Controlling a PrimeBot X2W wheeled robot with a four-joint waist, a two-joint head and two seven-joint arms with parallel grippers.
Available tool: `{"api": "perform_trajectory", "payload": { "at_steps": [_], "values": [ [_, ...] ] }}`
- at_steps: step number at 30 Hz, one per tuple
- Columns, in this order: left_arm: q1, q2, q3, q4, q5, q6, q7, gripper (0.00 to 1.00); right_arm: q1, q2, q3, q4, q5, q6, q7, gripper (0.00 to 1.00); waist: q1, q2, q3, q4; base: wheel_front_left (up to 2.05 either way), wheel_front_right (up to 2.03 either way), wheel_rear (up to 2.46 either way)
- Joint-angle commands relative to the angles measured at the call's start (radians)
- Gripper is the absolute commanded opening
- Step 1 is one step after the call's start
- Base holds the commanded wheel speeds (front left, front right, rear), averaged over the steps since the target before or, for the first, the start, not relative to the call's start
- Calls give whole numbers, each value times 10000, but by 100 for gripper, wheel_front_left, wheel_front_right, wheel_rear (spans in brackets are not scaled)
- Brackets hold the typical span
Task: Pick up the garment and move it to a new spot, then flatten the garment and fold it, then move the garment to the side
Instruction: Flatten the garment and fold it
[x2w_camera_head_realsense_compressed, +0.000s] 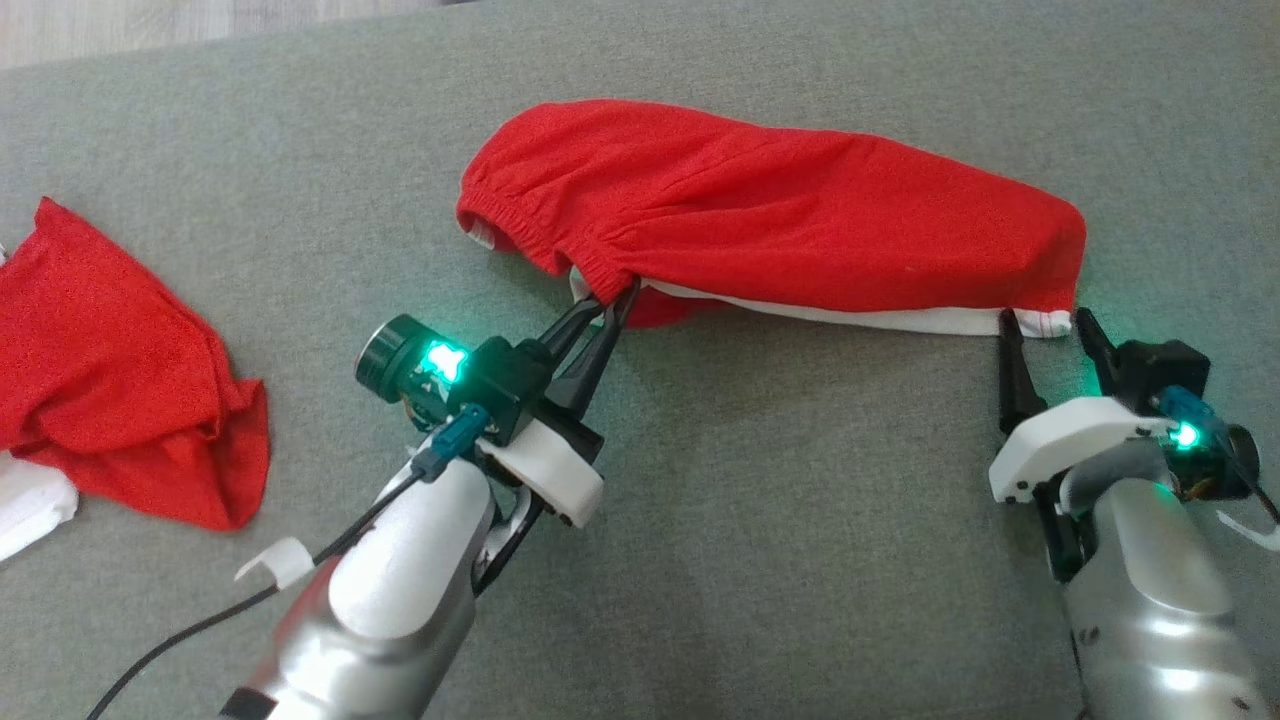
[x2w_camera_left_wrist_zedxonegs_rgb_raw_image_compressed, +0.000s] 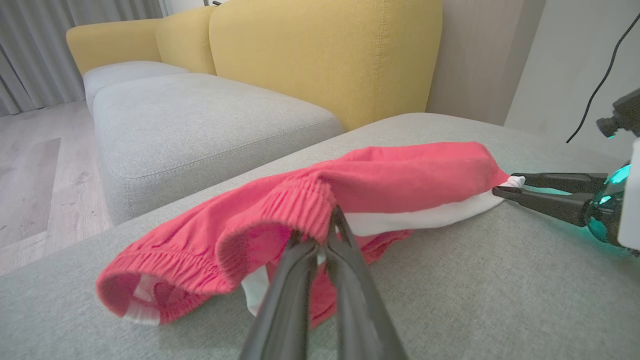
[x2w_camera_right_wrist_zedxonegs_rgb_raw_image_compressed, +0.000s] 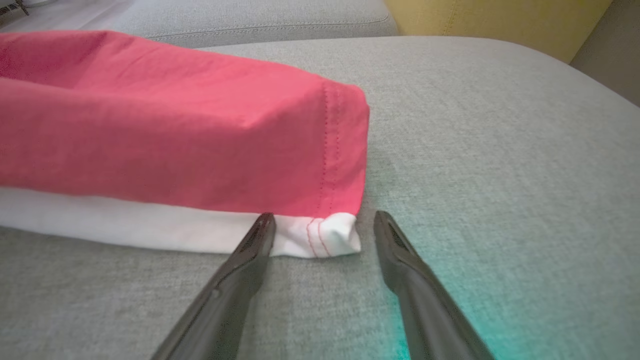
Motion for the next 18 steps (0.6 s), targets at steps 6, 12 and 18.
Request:
{"api": "perform_trajectory", "payload": {
  "at_steps": [6, 12, 18],
  "values": [
    [-15, 305, 215, -490, -216, 135, 156, 0, -407, -28, 262, 461, -371, -7, -102, 0, 0, 0, -29, 36, 0, 0, 0],
    [50, 439, 383, -477, -409, 272, 185, 0, -493, -28, 398, 107, -110, -7, -386, 0, 0, 0, -375, -41, 0, 0, 0],
    [-311, 769, 298, -497, -514, 96, 488, 0, -617, -28, 1060, -933, 427, -7, -453, 0, 0, 0, -882, -102, 0, 0, 0]
  ]
}}
